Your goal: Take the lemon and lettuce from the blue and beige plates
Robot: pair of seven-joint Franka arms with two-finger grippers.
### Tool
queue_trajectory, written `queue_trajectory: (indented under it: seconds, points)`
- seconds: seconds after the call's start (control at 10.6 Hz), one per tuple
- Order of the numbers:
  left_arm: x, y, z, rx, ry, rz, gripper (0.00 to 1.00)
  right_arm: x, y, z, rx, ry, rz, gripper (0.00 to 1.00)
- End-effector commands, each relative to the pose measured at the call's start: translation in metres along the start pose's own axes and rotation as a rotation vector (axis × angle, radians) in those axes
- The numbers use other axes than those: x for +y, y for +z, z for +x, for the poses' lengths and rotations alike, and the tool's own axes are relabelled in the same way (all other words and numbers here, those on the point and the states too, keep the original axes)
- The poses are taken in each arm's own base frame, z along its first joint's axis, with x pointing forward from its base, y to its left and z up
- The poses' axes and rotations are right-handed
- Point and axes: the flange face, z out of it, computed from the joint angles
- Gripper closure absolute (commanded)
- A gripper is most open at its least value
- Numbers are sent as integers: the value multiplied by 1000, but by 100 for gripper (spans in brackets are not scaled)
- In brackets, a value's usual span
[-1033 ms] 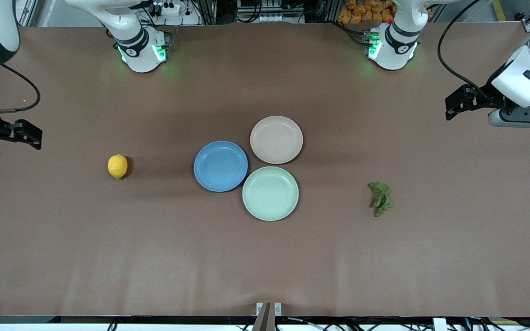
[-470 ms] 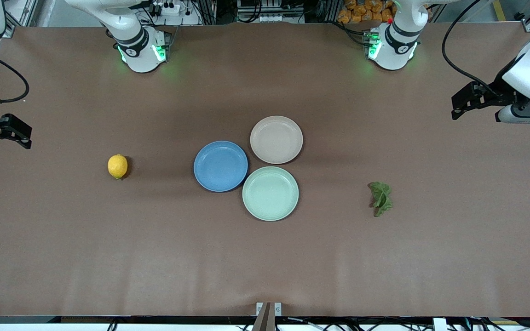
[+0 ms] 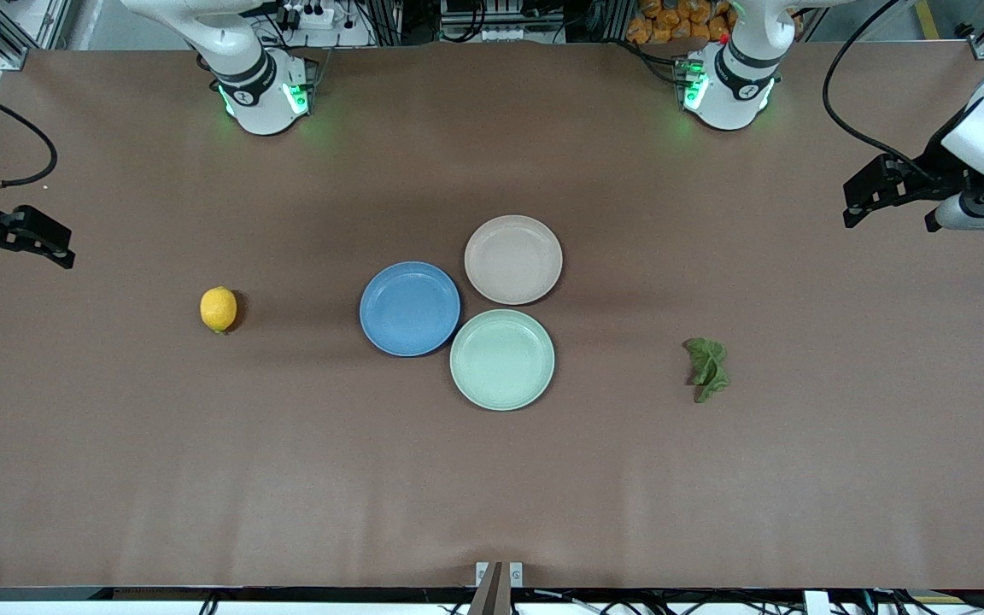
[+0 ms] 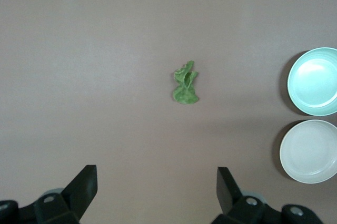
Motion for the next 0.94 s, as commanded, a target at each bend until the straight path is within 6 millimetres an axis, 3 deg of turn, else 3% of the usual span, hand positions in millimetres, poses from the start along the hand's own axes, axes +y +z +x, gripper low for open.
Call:
queue_trajectory:
  seconds: [0.0, 0.85]
  points:
    - [2, -5, -1, 4, 14, -24, 0, 1, -6, -2, -7, 49, 25, 0]
    - [5, -4, -6, -29, 22, -13, 0, -6, -4, -5, -36, 90, 28, 0]
